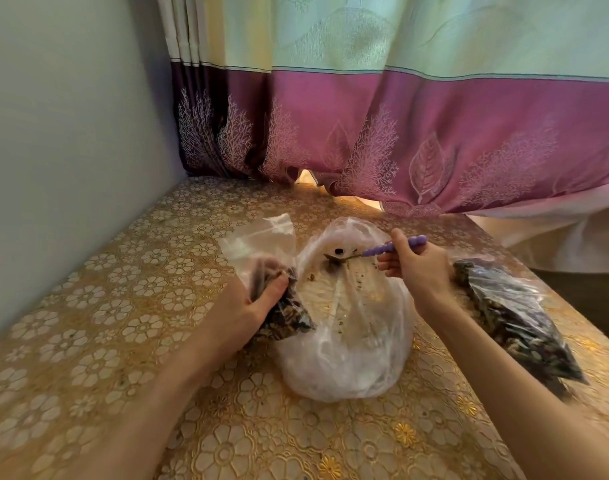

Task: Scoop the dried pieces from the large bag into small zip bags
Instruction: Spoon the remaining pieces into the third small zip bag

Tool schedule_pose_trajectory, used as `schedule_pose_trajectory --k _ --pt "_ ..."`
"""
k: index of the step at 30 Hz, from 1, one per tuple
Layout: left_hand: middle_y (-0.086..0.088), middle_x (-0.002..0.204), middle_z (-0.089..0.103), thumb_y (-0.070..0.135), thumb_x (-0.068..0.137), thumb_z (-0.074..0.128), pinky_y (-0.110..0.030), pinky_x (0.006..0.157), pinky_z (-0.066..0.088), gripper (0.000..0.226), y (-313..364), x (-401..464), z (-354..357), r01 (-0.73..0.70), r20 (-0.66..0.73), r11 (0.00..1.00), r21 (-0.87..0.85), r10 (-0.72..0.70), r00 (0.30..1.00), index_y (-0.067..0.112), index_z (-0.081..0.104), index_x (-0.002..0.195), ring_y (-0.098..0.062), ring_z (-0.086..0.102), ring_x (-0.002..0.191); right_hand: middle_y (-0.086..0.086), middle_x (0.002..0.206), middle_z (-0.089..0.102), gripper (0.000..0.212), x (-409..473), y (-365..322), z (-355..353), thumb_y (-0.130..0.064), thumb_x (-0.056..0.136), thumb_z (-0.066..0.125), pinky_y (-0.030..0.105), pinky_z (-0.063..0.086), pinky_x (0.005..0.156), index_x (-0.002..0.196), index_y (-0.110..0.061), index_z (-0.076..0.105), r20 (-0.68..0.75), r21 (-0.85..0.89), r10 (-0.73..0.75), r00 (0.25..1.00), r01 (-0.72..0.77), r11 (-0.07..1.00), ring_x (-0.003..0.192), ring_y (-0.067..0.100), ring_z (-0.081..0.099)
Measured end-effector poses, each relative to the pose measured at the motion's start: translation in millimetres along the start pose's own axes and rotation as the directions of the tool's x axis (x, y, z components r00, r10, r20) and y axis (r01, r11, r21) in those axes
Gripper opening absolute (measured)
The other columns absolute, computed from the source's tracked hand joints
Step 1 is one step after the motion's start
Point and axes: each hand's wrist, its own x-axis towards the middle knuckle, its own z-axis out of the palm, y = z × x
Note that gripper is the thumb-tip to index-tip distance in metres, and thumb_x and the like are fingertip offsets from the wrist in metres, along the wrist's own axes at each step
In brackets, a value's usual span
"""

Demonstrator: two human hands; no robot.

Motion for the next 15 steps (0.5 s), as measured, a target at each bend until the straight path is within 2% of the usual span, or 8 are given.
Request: schedule_pose_trajectory --k 2,4,6,8,9,10,12,15 --pt "0.007 0.074 0.067 0.020 0.090 0.052 -0.011 0.055 0.049 0.009 -6.3 -0.2 2.8 -0.002 0.054 0.995 0.102 -0.004 0.999 0.028 0.053 0.091 0.005 0.064 0.072 0.013 0.070 0.072 0.040 2.5 -1.2 4.2 -0.029 0.095 0.053 0.033 0.055 0.061 0.071 -0.005 0.072 -0.049 -0.048 -0.022 0.999 0.020 0.999 0.059 0.020 0.063" --pt "0.005 0.085 0.064 0.022 0.092 0.051 -0.012 0.059 0.049 0.008 -11.6 -0.4 4.1 -0.001 0.089 0.986 0.168 -0.014 0.996 0.029 0.052 0.094 0.007 0.062 0.077 0.012 0.073 0.072 0.040 4.9 -3.3 6.8 -0.030 0.095 0.053 0.036 0.055 0.066 0.075 -0.001 0.072 -0.076 -0.090 -0.046 0.996 0.039 0.995 0.062 0.022 0.064" --pt "0.004 0.088 0.064 0.024 0.092 0.050 -0.013 0.061 0.049 0.007 -15.0 0.2 4.1 -0.010 0.093 0.976 0.216 -0.011 0.996 0.028 0.052 0.097 0.006 0.061 0.078 0.006 0.072 0.073 0.038 5.7 -3.7 7.8 -0.028 0.095 0.053 0.028 0.054 0.061 0.076 0.000 0.071 -0.091 -0.117 -0.078 0.993 0.067 0.991 0.060 0.016 0.065" --pt "0.004 0.084 0.065 0.027 0.092 0.050 -0.012 0.058 0.048 0.005 -16.9 0.8 3.9 -0.011 0.084 0.972 0.234 -0.009 0.996 0.028 0.053 0.097 0.006 0.061 0.074 -0.001 0.070 0.073 0.035 5.1 -3.3 8.4 -0.027 0.095 0.054 0.015 0.049 0.053 0.077 -0.001 0.070 -0.098 -0.169 -0.111 0.989 0.093 0.981 0.054 0.005 0.063" --pt "0.003 0.082 0.065 0.028 0.092 0.050 -0.013 0.055 0.048 0.005 -17.5 0.8 4.2 -0.012 0.082 0.970 0.243 -0.008 0.997 0.028 0.053 0.096 0.005 0.061 0.072 -0.001 0.071 0.073 0.032 4.8 -2.8 8.8 -0.027 0.094 0.055 0.012 0.047 0.052 0.075 -0.004 0.069 -0.100 -0.197 -0.120 0.988 0.099 0.975 0.053 0.002 0.062" --pt "0.001 0.080 0.065 0.028 0.092 0.050 -0.015 0.054 0.049 0.005 -18.3 0.7 4.3 -0.016 0.082 0.967 0.253 -0.005 0.997 0.027 0.053 0.095 0.001 0.062 0.071 0.000 0.072 0.073 0.031 4.8 -1.8 9.4 -0.027 0.094 0.055 0.014 0.048 0.054 0.072 -0.009 0.068 -0.104 -0.213 -0.125 0.987 0.101 0.972 0.053 0.004 0.062" --pt "-0.004 0.079 0.065 0.029 0.092 0.049 -0.021 0.054 0.053 0.003 -19.3 0.3 4.9 -0.023 0.085 0.964 0.266 0.001 0.996 0.029 0.053 0.093 -0.007 0.063 0.070 0.005 0.074 0.073 0.031 5.0 -0.4 11.3 -0.026 0.094 0.056 0.027 0.054 0.064 0.066 -0.019 0.066 -0.108 -0.227 -0.131 0.985 0.104 0.968 0.058 0.011 0.064" --pt "-0.005 0.076 0.065 0.032 0.090 0.049 -0.022 0.051 0.052 0.004 -19.3 -0.1 5.2 -0.034 0.085 0.963 0.267 0.011 0.996 0.031 0.052 0.089 -0.009 0.063 0.067 0.003 0.067 0.071 0.034 3.4 0.1 15.2 -0.026 0.093 0.056 0.045 0.054 0.078 0.061 -0.029 0.064 -0.130 -0.281 -0.156 0.979 0.114 0.953 0.063 0.019 0.066"
